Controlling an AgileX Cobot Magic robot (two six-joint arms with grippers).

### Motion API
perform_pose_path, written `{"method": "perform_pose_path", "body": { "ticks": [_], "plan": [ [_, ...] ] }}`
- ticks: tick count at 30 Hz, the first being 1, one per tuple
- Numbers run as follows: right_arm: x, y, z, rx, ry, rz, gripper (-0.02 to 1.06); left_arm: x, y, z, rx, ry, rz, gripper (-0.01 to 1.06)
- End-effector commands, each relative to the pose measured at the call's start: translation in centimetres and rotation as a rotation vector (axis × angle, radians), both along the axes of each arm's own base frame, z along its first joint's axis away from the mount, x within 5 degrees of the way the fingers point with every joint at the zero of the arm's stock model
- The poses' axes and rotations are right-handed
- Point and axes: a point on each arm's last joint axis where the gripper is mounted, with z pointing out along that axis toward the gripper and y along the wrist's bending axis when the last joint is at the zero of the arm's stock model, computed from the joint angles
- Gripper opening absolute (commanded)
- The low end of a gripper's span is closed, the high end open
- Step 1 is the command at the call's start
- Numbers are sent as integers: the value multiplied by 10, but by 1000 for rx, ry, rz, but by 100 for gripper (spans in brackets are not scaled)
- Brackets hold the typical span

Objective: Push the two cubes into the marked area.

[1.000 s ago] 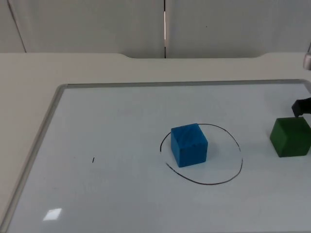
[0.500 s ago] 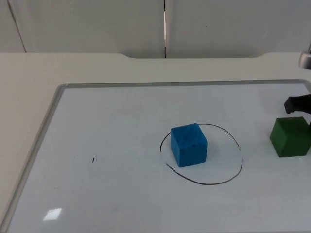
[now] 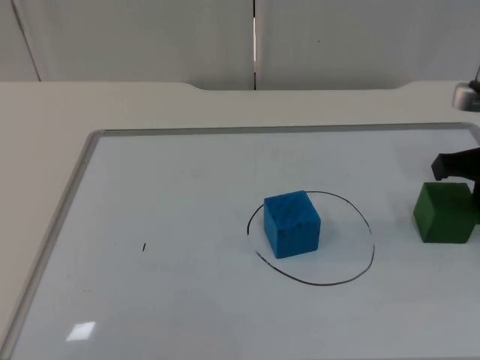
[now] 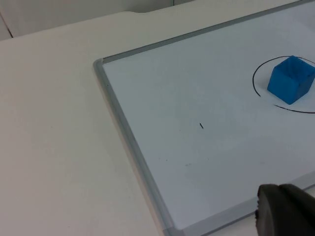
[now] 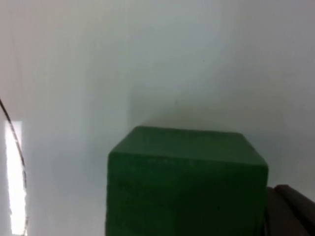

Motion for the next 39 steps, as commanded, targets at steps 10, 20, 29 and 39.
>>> {"method": "perform_pose_path", "body": {
  "ticks": [10,20,29,39],
  "plan": [
    [-1,3,1,2,14,7,0,0,0,-1,-7,-8,6,0],
    [0,20,2,28,-32,28,0,0,0,-1,-7,-8,6,0],
    [-1,32,3,31,-44,61,0,0,0,-1,-7,-8,5,0],
    [-2,32,2,32,-36,58,0,0,0,-1,-7,-8,5,0]
  ]
}}
